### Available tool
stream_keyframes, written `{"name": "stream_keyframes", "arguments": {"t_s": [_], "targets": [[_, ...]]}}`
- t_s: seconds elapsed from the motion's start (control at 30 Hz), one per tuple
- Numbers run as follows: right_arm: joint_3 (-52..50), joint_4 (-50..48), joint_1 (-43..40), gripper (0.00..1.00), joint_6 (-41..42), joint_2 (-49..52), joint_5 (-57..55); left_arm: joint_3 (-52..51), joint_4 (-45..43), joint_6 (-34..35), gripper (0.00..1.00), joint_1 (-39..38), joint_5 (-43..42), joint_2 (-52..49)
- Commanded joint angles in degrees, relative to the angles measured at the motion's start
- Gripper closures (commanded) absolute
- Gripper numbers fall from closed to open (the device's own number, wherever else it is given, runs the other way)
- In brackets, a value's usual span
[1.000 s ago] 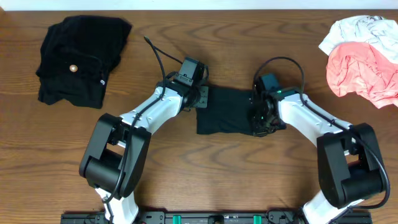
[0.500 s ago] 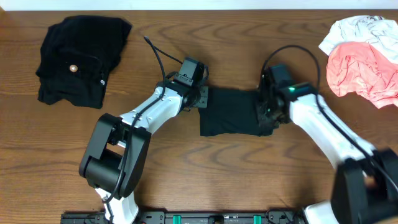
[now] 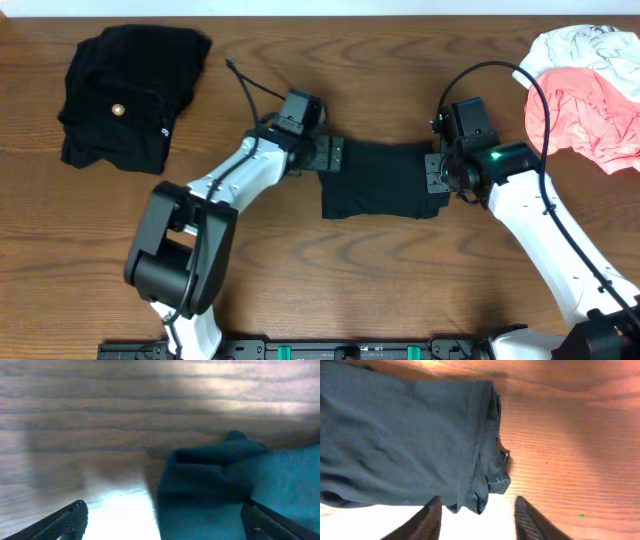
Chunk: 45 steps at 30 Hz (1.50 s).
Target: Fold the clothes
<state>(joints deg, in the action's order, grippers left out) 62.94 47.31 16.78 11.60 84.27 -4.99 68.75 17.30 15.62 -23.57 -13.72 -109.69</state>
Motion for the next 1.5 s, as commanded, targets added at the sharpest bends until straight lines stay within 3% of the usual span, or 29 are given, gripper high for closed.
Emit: {"name": "stream_keyframes", "arguments": {"t_s": [0.0,0.13,0.3,0.4,0.47,1.2,1.47], "targets": [[0.81,-0.17,-0.33,0.45,0.15,-0.26,-1.01,-0.28,-0.22,-1.16,0.02,2.49,-8.92,1.77],[0.81,-0.96,-0.63,0.44,0.15,-0.26,-0.98,-0.28,0.61,-4.74,0.02,3.54,-15.43,1.66],[0.81,-2.64,-2.62,0.54,0.17,-0.26,-0.5,-0.28,1.42,-7.28,0.02,3.52,-22.49,1.01],[0.81,-3.26,-3.91,0.55,0.15,-0.26,1.53,-0.28,1.57,-7.28,0.02,3.52,-26.01,0.33],[0.81,-3.52,-4.87,0.5,0.15,-0.26,3.13,-0.28,1.97,-7.26,0.02,3.52,-27.78,-0.31],[0.74,-3.87,-6.67,0.46,-0.07,-0.26,3.91,-0.28,2.4,-7.23,0.02,9.81,-25.31,-3.06],[0.74,-4.68,-6.64,0.46,-0.04,-0.26,3.96,-0.28,3.23,-7.21,0.02,6.91,-25.99,-4.09]]}}
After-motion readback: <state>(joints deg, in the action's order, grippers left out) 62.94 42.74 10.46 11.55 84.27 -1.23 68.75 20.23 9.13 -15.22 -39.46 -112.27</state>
